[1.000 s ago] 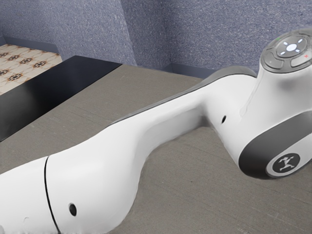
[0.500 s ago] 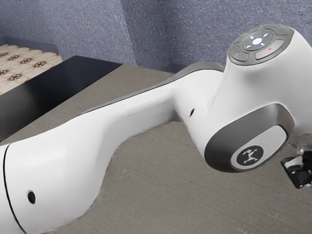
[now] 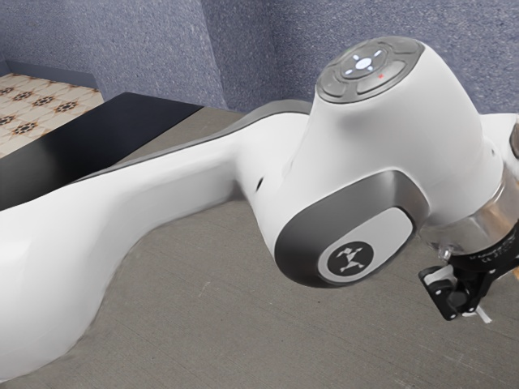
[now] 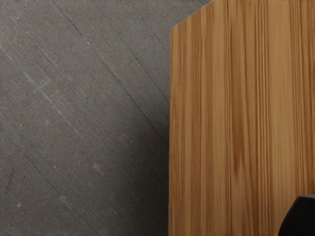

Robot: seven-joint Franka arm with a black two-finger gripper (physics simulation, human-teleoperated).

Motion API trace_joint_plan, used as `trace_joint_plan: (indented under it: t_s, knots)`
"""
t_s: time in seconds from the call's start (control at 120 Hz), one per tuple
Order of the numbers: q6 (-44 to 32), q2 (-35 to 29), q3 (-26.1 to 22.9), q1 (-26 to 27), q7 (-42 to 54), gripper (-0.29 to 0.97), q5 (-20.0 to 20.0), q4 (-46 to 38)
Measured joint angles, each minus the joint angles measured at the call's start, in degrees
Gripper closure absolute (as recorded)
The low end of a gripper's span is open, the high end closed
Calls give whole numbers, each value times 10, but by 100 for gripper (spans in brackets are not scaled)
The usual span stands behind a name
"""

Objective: Pull the drawer handle with one arm to open the drawer

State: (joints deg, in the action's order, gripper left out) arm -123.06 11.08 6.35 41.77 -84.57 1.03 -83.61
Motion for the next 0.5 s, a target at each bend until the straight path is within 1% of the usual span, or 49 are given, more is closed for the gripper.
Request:
trace_joint_plan:
  t_s: [0.242,0.392,0.5]
  knots:
    - [-1,-38,1,3,-8,1,6,-41]
    - [-1,-62,13,14,-13,1,7,-71]
    - [4,-78,13,16,-18,0,15,-87]
